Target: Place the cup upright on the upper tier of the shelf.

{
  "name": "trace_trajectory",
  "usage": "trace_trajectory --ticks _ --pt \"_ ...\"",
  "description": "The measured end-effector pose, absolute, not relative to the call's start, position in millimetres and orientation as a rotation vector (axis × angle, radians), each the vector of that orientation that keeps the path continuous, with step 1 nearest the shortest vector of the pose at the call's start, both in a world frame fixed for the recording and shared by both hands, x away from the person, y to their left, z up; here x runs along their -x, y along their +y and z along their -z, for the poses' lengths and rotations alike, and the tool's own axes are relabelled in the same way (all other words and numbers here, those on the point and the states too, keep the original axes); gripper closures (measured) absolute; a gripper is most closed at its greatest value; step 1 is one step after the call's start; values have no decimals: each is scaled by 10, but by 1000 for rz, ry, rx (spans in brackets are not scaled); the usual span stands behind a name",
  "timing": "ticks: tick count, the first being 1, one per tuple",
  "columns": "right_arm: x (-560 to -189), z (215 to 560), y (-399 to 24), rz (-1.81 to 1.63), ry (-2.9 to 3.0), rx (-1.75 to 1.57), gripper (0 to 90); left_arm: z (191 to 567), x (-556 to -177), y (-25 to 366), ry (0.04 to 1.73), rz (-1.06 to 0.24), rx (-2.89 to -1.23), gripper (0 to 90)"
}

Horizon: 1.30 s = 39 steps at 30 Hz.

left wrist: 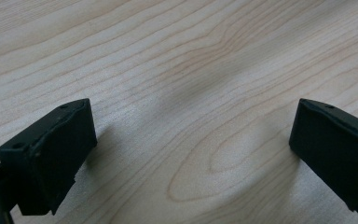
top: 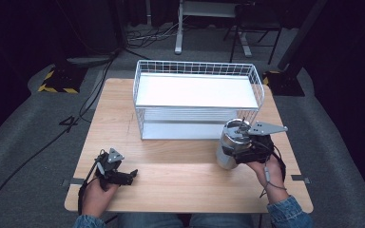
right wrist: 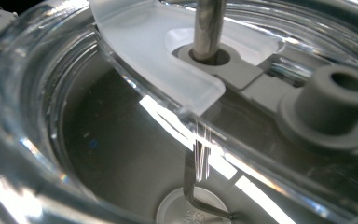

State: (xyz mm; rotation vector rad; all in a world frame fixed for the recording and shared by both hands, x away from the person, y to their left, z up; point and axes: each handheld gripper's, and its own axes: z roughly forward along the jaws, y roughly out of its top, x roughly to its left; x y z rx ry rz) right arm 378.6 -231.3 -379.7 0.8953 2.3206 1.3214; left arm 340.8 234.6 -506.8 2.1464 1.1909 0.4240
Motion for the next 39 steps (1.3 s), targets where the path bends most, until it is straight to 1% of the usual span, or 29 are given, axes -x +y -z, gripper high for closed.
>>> trace_trajectory --ticks 17,28,31,32,33,39 --pt "-3736 3513 -2350 -1332 2296 -874 36 5068 -3408 2346 1191 -424 -2146 9" --pt "-3741 3129 -2293 -1317 2283 -827 36 5069 -3408 2347 1188 -426 -2148 9" --pt "-3773 2972 -2272 -1319 2272 -827 36 5066 -3396 2356 1185 -425 -2154 9" --pt "-3773 2972 -2272 -1319 2272 -827 36 5066 -3396 2356 1185 -425 -2154 9" --pt "-3801 2885 -2264 -1326 2264 -831 36 5066 -3394 2359 1182 -429 -2155 9" --pt "-3875 2705 -2246 -1332 2246 -840 36 5064 -3380 2357 1195 -422 -2149 9"
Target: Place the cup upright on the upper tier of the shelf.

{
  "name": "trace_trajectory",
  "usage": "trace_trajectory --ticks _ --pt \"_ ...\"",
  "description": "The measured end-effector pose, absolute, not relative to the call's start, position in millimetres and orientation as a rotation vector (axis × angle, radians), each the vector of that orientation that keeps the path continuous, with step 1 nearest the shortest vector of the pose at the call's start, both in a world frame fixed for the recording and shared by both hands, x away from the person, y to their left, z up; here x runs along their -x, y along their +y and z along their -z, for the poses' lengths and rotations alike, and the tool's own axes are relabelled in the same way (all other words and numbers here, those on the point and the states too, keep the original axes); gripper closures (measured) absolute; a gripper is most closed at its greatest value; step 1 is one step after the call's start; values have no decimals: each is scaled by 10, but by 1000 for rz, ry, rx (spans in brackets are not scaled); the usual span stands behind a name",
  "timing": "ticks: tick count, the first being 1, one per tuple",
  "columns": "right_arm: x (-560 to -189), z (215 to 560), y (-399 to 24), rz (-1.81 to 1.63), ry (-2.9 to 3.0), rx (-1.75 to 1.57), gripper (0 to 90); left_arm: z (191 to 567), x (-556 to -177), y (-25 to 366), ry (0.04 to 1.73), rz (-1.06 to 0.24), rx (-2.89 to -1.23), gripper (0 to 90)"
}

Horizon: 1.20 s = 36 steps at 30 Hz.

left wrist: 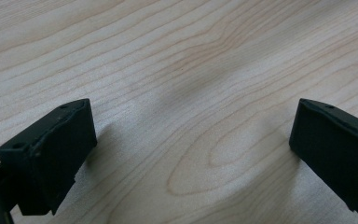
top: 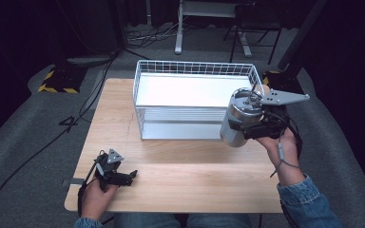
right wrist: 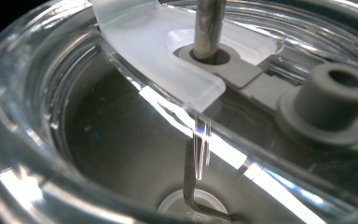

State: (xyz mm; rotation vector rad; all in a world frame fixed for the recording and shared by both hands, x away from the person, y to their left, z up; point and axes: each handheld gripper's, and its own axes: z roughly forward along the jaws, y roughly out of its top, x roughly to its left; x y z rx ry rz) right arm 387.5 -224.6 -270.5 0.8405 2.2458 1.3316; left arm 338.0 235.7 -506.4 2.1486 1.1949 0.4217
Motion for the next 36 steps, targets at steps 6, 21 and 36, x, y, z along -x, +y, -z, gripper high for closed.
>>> trace_trajectory --ticks 6,21,36 --pt "-4010 2536 -2205 -1334 2237 -867 36 5068 -3377 2357 1196 -431 -2144 9" --pt "-4403 2152 -1966 -1326 2191 -884 37 5067 -3388 2356 1193 -422 -2147 9" --pt "-4838 2008 -1686 -1325 2129 -975 37 5067 -3398 2353 1192 -420 -2147 9"
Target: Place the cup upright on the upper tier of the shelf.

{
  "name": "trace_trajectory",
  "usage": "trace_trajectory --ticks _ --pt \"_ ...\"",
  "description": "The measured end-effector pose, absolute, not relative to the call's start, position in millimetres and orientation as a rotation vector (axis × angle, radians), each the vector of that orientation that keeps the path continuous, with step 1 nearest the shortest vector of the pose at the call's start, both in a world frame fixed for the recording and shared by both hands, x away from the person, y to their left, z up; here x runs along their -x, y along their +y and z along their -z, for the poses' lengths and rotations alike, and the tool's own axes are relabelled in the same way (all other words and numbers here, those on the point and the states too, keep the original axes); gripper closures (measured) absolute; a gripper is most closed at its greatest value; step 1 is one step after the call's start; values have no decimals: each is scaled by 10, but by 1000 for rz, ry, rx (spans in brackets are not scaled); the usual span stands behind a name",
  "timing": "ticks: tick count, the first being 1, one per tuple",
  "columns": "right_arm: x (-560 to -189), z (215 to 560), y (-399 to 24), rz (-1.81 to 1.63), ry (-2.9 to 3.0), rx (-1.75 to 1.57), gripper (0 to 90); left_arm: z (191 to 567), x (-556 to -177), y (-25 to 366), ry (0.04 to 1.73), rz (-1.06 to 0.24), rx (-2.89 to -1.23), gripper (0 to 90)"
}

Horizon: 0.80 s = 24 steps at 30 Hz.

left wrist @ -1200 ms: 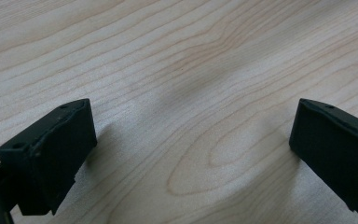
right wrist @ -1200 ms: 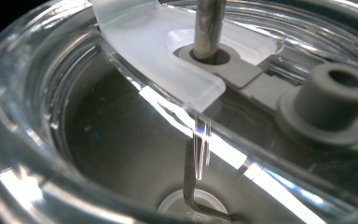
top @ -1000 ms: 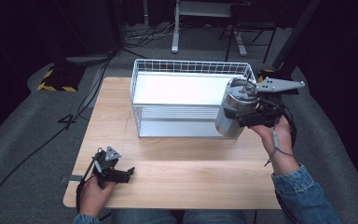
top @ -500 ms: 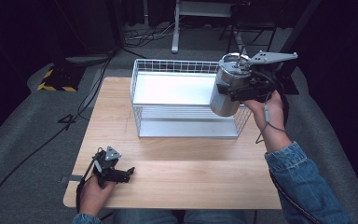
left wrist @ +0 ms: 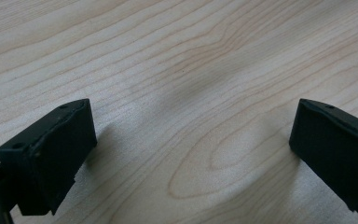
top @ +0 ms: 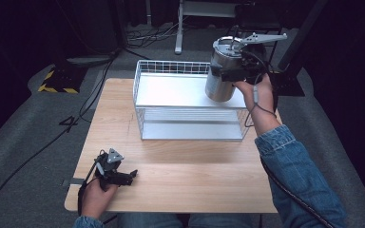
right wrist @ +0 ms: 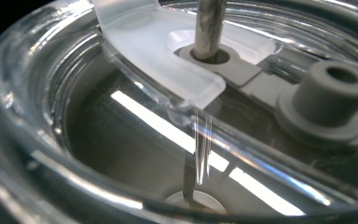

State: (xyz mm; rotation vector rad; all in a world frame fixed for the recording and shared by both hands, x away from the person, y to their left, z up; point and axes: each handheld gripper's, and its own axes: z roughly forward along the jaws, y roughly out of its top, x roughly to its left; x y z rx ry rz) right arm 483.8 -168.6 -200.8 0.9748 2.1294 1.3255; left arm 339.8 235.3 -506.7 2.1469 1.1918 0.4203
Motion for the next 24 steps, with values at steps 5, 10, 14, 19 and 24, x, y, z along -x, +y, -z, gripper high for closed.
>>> trace_trajectory --ticks 5,10,14,19,24 --pt "-4980 2042 -1632 -1341 2115 -999 37 5068 -3397 2351 1194 -420 -2144 9" --pt "-5128 2093 -1599 -1354 2094 -1035 37 5067 -3398 2353 1193 -422 -2146 9" --pt "-5219 2117 -1552 -1334 2079 -1039 37 5068 -3398 2352 1194 -420 -2145 9" --pt "-5294 2168 -1466 -1317 2082 -1026 36 5067 -3398 2352 1195 -418 -2145 9" --pt "-5352 2233 -1363 -1322 2101 -1035 37 5067 -3398 2352 1194 -419 -2145 9"
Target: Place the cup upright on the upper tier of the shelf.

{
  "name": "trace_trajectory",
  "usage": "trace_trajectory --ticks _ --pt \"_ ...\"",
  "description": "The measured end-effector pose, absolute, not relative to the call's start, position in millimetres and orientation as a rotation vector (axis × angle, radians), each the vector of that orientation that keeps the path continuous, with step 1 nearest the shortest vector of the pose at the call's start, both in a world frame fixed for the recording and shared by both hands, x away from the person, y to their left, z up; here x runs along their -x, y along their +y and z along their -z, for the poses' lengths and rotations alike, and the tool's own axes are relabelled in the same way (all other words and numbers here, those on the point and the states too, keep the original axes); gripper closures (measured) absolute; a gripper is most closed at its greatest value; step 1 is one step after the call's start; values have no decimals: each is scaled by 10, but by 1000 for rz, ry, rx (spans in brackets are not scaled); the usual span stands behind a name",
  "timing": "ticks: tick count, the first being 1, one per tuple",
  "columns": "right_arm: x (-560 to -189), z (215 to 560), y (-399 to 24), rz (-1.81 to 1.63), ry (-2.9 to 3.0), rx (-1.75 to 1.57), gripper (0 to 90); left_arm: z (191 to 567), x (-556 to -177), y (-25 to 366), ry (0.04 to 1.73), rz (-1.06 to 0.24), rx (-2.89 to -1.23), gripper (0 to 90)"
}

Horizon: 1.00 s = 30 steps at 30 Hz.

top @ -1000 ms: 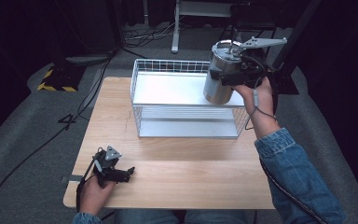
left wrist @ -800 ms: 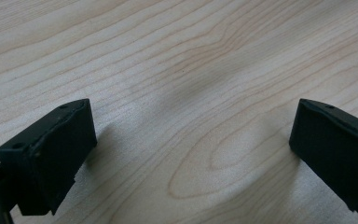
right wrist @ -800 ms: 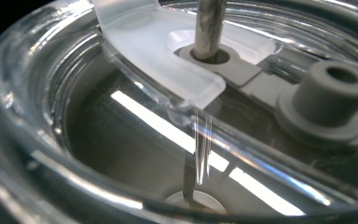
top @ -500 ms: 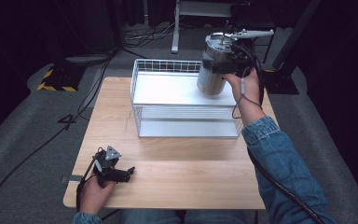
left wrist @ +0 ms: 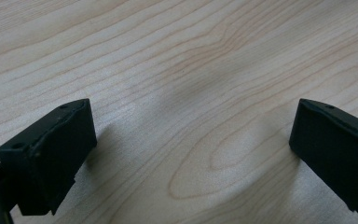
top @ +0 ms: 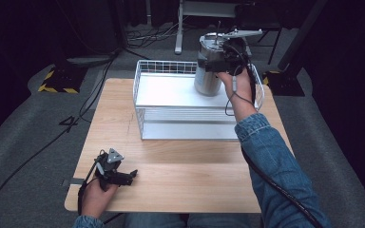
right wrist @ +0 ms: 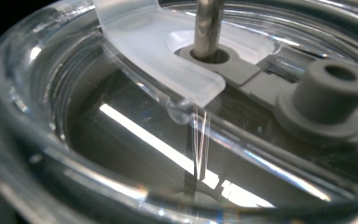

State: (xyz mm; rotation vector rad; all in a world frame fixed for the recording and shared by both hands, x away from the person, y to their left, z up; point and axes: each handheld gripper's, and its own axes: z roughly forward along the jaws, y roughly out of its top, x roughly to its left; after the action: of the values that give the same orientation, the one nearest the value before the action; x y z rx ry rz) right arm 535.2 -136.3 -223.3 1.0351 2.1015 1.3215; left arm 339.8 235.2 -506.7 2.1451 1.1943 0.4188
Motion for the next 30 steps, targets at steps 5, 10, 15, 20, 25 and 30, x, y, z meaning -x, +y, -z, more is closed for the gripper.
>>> trace_trajectory --ticks 5,10,15,20,25,30 --pt "-5380 2276 -1268 -1318 2120 -1025 36 5067 -3398 2352 1194 -418 -2145 9" --pt "-5389 2311 -1213 -1320 2135 -1026 36 5067 -3398 2352 1194 -420 -2145 9" --pt "-5397 2348 -1176 -1312 2147 -1027 36 5067 -3398 2352 1194 -419 -2145 9" --pt "-5401 2363 -1179 -1313 2147 -1026 36 5067 -3398 2352 1195 -418 -2145 9" --pt "-5392 2370 -1177 -1306 2153 -1007 35 5067 -3398 2351 1195 -418 -2145 9" --pt "-5392 2391 -1194 -1323 2147 -981 35 5066 -3399 2353 1194 -416 -2147 9"
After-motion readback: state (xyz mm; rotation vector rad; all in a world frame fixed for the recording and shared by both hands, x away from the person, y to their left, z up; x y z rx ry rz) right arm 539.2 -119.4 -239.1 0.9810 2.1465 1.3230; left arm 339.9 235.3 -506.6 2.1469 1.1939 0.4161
